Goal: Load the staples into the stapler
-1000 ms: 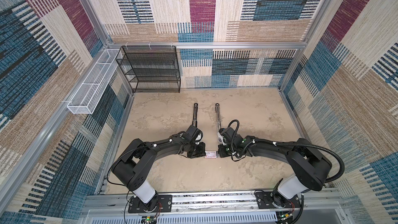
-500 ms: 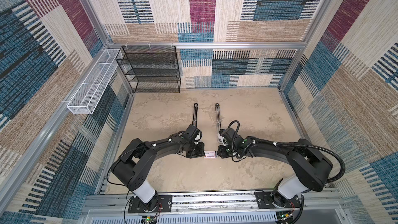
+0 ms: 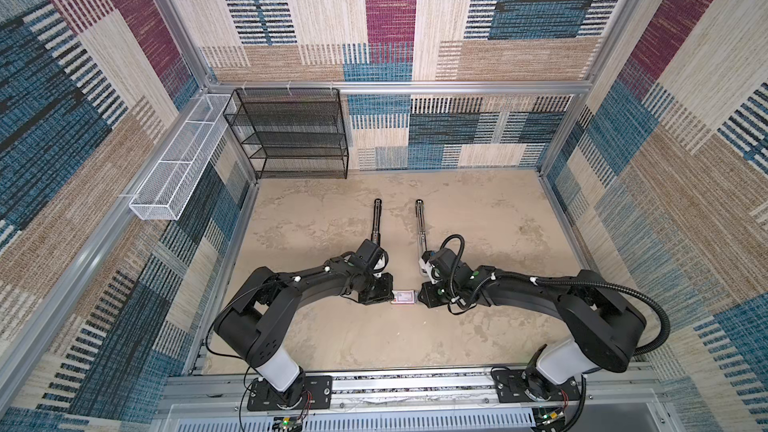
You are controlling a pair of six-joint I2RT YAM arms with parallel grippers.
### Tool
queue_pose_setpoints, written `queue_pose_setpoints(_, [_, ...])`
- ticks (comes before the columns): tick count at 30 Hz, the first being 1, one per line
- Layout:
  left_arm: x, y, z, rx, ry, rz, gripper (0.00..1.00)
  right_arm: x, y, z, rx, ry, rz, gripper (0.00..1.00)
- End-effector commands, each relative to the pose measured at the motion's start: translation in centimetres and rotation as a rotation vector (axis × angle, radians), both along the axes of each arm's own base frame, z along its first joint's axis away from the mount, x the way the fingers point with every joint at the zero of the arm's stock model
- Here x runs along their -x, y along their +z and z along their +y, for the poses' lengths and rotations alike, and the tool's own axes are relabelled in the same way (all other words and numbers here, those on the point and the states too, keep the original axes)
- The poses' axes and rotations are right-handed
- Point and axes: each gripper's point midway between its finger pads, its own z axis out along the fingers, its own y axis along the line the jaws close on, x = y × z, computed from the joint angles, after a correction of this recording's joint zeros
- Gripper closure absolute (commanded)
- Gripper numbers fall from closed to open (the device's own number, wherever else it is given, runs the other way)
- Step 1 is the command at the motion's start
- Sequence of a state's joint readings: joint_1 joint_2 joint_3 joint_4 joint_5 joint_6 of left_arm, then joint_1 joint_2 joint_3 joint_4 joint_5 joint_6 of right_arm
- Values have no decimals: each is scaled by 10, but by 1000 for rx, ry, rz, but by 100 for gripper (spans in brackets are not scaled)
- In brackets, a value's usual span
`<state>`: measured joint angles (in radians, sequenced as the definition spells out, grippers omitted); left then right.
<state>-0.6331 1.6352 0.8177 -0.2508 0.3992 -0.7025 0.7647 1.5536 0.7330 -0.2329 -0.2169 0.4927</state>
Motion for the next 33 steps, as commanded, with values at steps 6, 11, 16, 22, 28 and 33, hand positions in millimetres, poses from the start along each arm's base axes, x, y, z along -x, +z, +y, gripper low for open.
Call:
queue_pose_setpoints(6, [3, -2, 8, -34, -16, -4, 100, -6, -1, 3, 6, -10, -12, 90])
queue_pose_setpoints(11, [6, -3, 10, -38, -22, 4, 100, -7, -3, -2, 26, -29, -16, 98])
queue_pose_setpoints(16, [7, -3, 15, -48, -26, 9, 100, -8, -3, -3, 30, -35, -17, 100])
queue_pose_setpoints(22, [7, -1, 19, -40, -23, 9, 100, -10, -3, -3, 34, -40, -22, 100])
queue_pose_setpoints(28, [7, -2, 18, -29, -22, 15, 100, -10, 9, 11, -49, -18, -32, 86])
queue_pose_setpoints(33, [7, -3, 19, -30, -17, 19, 100, -11, 24, 23, -117, 19, -49, 71])
